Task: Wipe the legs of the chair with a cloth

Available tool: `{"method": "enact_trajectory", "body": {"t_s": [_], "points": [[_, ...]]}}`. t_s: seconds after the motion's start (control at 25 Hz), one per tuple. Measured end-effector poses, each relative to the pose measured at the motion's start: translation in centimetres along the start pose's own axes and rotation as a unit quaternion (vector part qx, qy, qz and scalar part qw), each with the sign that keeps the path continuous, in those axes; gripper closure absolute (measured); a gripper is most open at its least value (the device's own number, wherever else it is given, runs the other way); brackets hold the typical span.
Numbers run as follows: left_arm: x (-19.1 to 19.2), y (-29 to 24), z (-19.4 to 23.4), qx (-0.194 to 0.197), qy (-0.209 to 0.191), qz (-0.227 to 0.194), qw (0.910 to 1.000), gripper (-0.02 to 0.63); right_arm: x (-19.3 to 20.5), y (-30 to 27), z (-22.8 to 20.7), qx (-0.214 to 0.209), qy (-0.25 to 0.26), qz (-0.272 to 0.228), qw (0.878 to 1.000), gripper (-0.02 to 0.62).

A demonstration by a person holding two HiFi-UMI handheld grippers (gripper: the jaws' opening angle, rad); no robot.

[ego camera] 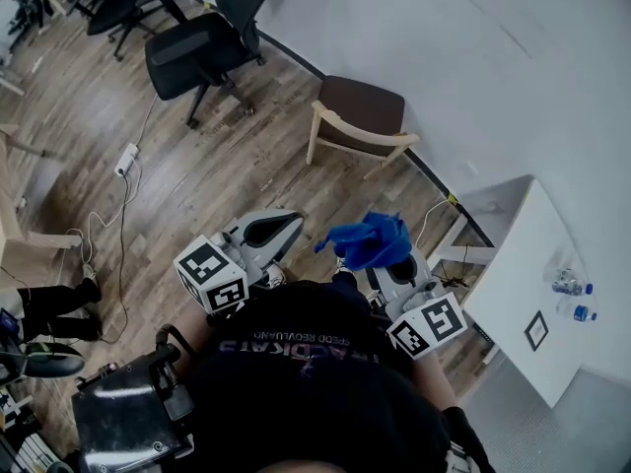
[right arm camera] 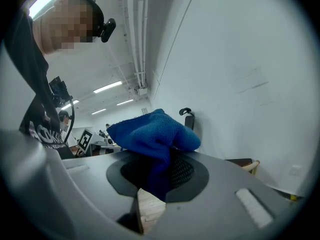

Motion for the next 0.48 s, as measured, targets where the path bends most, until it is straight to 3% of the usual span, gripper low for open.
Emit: {"method": "enact_trajectory", "body": {"t_s": [0.48], "points": [[0.6, 0.4, -1.2, -0.001, 0.002, 0.002, 1.0, 0.601, 0.8, 0.9, 0.9, -0.006, 0.0, 0.005, 1.0, 0.515]]}}
Point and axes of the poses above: the fingertips, and each gripper's own axes: y backward along the fingers, z to its left, x out of its underside, the point moved 7 cm from there along y, backward along the fingers, and after that the axes turned 12 degrees about x, right-handed, at the moved point
